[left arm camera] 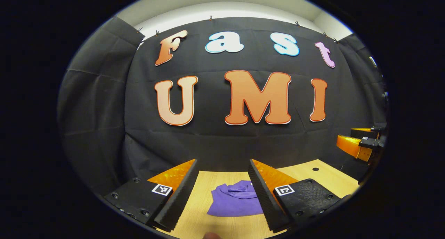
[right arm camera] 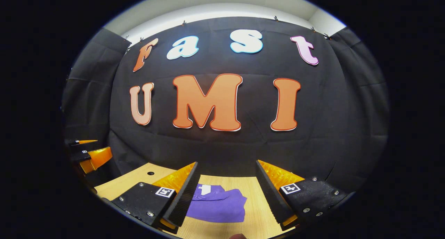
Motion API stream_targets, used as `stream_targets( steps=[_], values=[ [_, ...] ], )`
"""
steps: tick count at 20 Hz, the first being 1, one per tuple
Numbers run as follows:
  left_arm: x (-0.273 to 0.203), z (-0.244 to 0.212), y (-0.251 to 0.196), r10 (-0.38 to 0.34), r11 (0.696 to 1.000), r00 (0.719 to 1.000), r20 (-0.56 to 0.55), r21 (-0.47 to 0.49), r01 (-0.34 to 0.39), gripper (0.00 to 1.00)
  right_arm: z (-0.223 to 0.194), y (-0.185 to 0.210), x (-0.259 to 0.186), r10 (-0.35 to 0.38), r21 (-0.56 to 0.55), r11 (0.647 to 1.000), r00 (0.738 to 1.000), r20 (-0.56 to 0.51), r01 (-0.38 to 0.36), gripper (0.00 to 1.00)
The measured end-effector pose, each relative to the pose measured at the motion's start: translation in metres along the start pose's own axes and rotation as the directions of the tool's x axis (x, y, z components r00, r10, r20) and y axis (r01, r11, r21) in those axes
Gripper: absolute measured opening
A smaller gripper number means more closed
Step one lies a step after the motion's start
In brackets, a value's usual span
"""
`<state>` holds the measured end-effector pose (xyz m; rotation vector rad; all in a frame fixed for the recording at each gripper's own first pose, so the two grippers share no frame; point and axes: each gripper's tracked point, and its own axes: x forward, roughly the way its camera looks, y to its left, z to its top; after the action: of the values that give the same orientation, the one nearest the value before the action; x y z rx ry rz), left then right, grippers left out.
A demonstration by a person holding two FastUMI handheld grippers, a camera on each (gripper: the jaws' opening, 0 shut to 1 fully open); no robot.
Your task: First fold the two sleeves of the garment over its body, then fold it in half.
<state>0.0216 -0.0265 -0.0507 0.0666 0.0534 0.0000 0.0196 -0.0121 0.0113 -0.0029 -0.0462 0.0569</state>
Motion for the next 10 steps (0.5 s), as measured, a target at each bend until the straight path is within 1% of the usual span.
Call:
stream_targets(
  steps=[4,6,10],
  values=[
    [-0.012,-0.001,0.003,0.001,1.000,1.000,0.015,0.025,-0.001,0.91,0.005,0.012,-0.011,0.007,-0.020,1.000,0.999,0.034,-0.007,0.95],
    [-0.018,-0.005,0.004,-0.005,0.999,1.000,0.015,0.036,0.004,0.91,0.004,0.016,-0.016,0.006,-0.038,0.999,0.999,0.034,-0.004,0.95],
    [-0.029,-0.006,0.010,-0.028,0.999,0.999,0.027,0.036,0.027,0.91,0.002,0.027,-0.028,0.006,-0.033,0.999,1.000,0.025,-0.005,0.95]
  ],
)
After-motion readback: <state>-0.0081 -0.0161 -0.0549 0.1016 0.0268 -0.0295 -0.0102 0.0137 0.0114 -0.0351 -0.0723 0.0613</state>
